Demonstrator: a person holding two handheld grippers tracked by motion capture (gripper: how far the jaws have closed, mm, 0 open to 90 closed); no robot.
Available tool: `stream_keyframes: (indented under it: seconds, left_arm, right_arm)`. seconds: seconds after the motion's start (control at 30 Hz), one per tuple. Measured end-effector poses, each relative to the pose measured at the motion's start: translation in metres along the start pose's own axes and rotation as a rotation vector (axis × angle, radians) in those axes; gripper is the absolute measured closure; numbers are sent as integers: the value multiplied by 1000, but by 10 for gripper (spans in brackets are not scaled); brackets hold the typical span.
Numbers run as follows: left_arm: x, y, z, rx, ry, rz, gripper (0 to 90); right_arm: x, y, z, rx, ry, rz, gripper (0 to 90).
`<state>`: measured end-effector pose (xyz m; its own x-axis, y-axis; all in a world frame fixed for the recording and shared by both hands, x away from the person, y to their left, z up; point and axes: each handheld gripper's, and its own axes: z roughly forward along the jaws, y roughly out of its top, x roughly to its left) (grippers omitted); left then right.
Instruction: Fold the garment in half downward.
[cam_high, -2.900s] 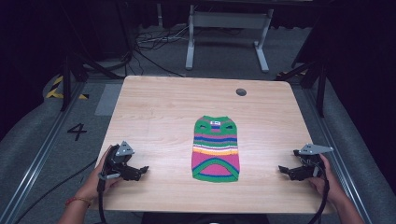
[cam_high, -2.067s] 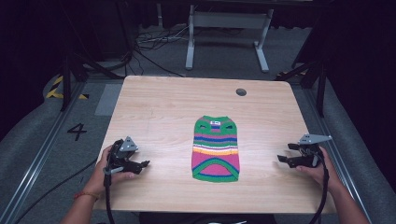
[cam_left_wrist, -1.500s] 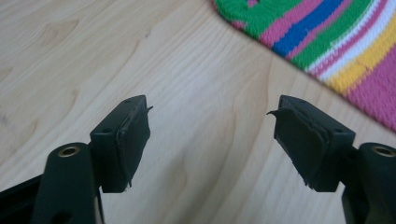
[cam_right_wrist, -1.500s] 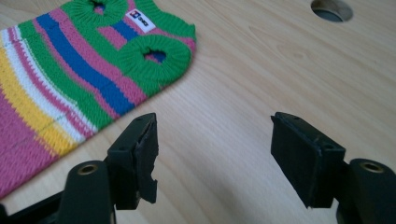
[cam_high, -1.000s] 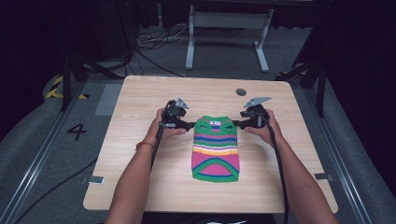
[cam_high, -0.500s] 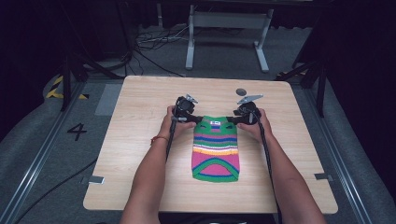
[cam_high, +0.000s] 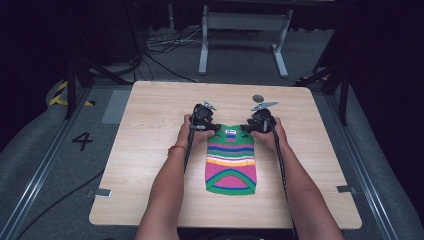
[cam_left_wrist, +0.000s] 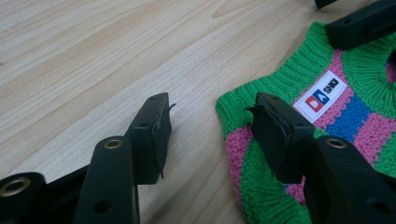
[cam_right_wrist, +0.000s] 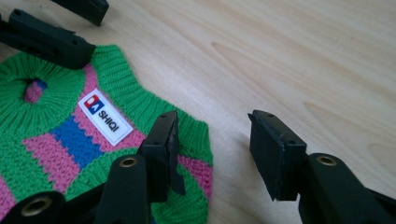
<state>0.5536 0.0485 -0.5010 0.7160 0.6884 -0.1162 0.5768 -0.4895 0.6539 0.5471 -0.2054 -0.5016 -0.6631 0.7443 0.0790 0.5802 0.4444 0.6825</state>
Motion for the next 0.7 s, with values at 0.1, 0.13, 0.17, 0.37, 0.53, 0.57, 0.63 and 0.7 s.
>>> stream_keyframes:
  seconds: [0.1, 0.13, 0.17, 0.37, 0.53, 0.57, 0.63, 0.7]
  left_arm:
    - [-2, 0, 0, 1, -9, 8, 510]
    - [-2, 0, 0, -1, -14, 11, 517]
    - [-3, 0, 0, 0, -31, 14, 553]
    - [-8, 2, 0, 18, -54, 60, 738]
    - [-12, 4, 0, 28, -43, 104, 811]
    - [-13, 5, 0, 27, -38, 111, 822]
    - [-15, 5, -1, 27, -24, 122, 832]
    - [-16, 6, -2, 27, -8, 138, 834]
  right_arm:
    - [0, -2, 1, -7, 10, 9, 532]
    - [0, -1, 0, -5, 11, 8, 535]
    - [1, -1, 0, -1, 11, 6, 559]
    - [4, 0, 1, 5, 49, -18, 727]
    - [7, 1, 1, 8, 50, -32, 794]
    - [8, 2, 1, 7, 44, -44, 807]
    - [10, 2, 0, 3, 38, -48, 829]
    - [11, 3, -1, -6, 36, -56, 837]
